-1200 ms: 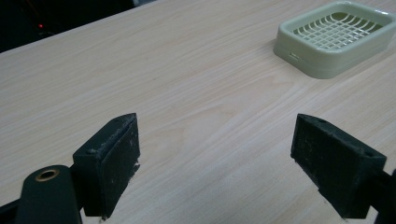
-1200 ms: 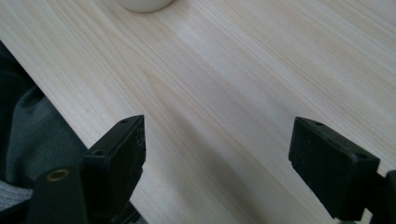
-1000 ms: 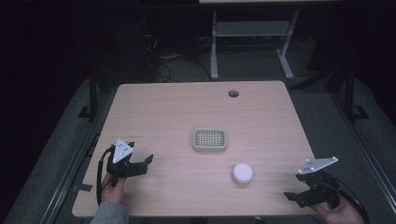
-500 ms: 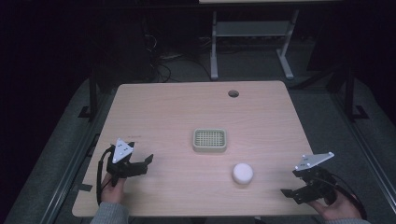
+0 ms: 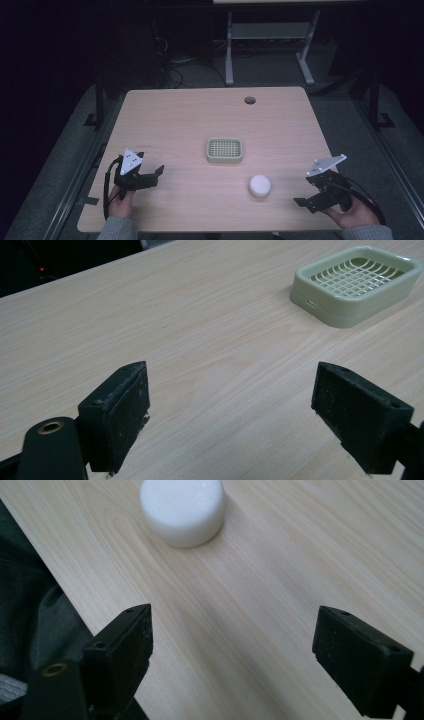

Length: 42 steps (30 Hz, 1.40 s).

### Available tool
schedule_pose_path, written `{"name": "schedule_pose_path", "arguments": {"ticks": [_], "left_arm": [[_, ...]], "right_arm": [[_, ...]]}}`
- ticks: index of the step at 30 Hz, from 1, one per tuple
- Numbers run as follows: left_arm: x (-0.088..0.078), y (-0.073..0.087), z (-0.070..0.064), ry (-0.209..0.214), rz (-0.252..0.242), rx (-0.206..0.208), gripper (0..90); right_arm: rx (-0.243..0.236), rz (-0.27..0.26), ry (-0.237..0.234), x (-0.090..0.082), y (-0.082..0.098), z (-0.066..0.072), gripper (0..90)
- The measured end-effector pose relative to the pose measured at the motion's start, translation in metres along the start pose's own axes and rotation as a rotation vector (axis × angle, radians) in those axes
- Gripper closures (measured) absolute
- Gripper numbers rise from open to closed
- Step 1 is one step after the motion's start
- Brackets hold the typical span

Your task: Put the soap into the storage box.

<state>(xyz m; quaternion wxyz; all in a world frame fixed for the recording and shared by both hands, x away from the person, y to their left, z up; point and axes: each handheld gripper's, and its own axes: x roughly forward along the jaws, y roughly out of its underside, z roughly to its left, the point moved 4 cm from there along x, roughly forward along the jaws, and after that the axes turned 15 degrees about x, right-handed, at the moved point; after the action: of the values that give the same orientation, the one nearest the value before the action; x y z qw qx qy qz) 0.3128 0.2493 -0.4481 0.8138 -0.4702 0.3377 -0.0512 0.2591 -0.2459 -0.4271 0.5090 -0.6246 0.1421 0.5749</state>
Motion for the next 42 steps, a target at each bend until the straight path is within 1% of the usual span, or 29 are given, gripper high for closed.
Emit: {"name": "schedule_pose_path", "arguments": {"ticks": [3,6,13,16,18,21,24,26,27,31,32,37,41,42], "left_arm": [[0.0,0.0,-0.001,0.001,-0.006,0.003,15.2],[0.0,0.0,-0.001,0.001,-0.002,0.003,15.2],[-0.001,0.0,0.0,-0.002,0.0,0.006,15.3],[0.0,0.0,0.0,-0.002,0.002,0.003,15.2],[-0.001,0.0,0.0,-0.005,-0.001,0.004,15.2],[-0.001,0.0,0.001,-0.007,-0.002,-0.001,15.2],[-0.001,0.0,0.001,-0.008,-0.003,0.003,15.3],[-0.001,-0.001,0.001,-0.007,-0.004,0.003,15.2],[-0.001,0.0,0.001,-0.008,-0.001,0.002,15.2],[-0.002,0.0,0.001,-0.009,0.0,0.003,15.2],[-0.002,0.0,0.001,-0.011,0.0,0.0,15.2],[-0.002,0.0,0.001,-0.012,-0.001,0.002,15.2],[-0.002,-0.001,0.001,-0.012,-0.002,0.003,15.2],[-0.002,-0.001,0.001,-0.012,-0.001,0.004,15.2]], "right_arm": [[-0.017,0.013,-0.005,0.003,-0.007,0.004,15.5],[-0.036,0.026,-0.003,0.005,-0.014,0.008,15.5],[-0.055,0.036,-0.01,0.008,-0.026,0.014,14.8],[-0.062,0.047,-0.014,0.01,-0.031,0.017,14.8],[-0.071,0.057,-0.02,0.013,-0.036,0.021,14.8],[-0.085,0.072,-0.021,0.017,-0.041,0.025,14.8],[-0.107,0.081,-0.022,0.021,-0.047,0.029,14.8],[-0.111,0.084,-0.021,0.023,-0.049,0.03,14.8],[-0.123,0.091,-0.024,0.025,-0.053,0.032,14.8],[-0.128,0.102,-0.024,0.029,-0.059,0.034,14.8],[-0.134,0.112,-0.026,0.033,-0.062,0.036,14.7],[-0.146,0.14,-0.029,0.042,-0.068,0.039,14.3],[-0.15,0.151,-0.024,0.048,-0.072,0.042,14.3],[-0.155,0.155,-0.031,0.05,-0.072,0.042,14.3]]}}
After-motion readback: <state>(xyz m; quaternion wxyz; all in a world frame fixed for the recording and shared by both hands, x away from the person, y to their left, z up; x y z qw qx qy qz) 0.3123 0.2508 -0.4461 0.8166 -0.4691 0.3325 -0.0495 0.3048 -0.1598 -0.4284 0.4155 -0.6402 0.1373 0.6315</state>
